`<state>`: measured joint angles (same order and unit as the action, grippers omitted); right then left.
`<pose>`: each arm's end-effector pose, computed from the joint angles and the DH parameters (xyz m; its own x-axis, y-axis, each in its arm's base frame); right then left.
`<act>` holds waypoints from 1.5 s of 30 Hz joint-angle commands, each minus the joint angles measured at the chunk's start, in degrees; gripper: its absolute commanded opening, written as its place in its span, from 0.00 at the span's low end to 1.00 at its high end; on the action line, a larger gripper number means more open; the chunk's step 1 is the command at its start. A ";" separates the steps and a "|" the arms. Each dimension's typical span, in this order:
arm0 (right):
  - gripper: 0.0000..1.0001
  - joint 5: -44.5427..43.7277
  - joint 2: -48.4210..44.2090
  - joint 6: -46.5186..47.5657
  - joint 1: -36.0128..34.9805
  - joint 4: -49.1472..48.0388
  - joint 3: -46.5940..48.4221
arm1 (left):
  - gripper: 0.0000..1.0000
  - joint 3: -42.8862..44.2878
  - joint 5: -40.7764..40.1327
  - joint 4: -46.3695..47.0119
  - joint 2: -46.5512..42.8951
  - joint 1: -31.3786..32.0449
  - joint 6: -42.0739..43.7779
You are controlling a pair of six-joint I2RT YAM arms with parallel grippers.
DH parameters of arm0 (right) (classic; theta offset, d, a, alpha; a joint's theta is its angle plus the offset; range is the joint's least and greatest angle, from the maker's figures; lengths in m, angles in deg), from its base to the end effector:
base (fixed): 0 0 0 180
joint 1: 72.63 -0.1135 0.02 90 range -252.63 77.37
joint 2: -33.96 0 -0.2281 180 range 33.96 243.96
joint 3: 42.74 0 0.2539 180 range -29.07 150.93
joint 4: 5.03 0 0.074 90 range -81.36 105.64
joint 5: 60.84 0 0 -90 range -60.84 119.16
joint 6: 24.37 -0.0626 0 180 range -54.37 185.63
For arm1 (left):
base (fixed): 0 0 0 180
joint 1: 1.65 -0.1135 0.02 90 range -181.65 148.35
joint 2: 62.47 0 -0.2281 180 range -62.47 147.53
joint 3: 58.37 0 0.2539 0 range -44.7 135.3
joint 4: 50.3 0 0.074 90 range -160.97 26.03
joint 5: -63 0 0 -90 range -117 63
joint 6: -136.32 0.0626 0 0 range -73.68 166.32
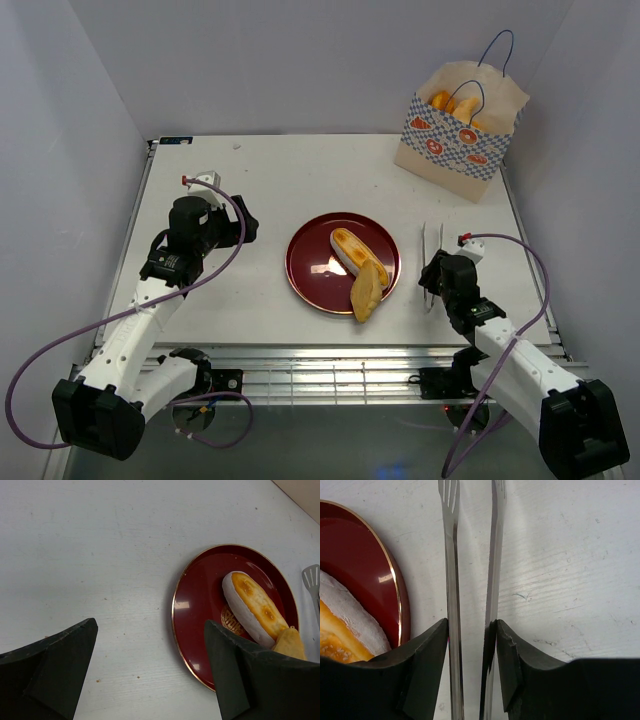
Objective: Place the fake bread into the paper bag
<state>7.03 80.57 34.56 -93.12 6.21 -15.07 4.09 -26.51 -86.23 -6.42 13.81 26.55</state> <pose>0.2120 0.0541 0.1305 -0.4133 0.3559 -0.8382 0.2266 0.9317 0.2839 0.2541 -0.0708 0.2638 -0.5395 -0.2017 -0.8175 0.0970 0.9495 -0.2983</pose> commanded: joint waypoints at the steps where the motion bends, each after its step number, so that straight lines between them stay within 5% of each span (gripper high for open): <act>1: 0.48 1.47 1.20 0.66 1.15 -4.59 -0.90 | 0.98 0.42 0.39 0.46 -0.33 0.27 0.26; 9: 0.52 2.88 4.36 1.27 1.86 -4.59 0.15 | 0.98 0.42 0.39 0.46 -0.24 0.36 0.26; 29: 0.80 4.90 5.86 1.89 2.65 -2.40 1.99 | 0.98 0.51 0.39 0.38 -0.51 0.44 0.35; 38: 0.98 8.15 1.73 8.30 2.56 5.50 11.12 | 0.98 0.42 0.39 0.46 -0.68 0.45 0.35; 45: 0.92 9.38 4.88 14.19 2.56 6.31 23.87 | 0.98 0.95 -3.83 -0.24 -2.95 0.53 0.61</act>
<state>15.22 83.66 44.29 -90.70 13.22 3.02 4.09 -27.64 -86.32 -6.57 14.07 26.59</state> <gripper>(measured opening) 0.937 0.979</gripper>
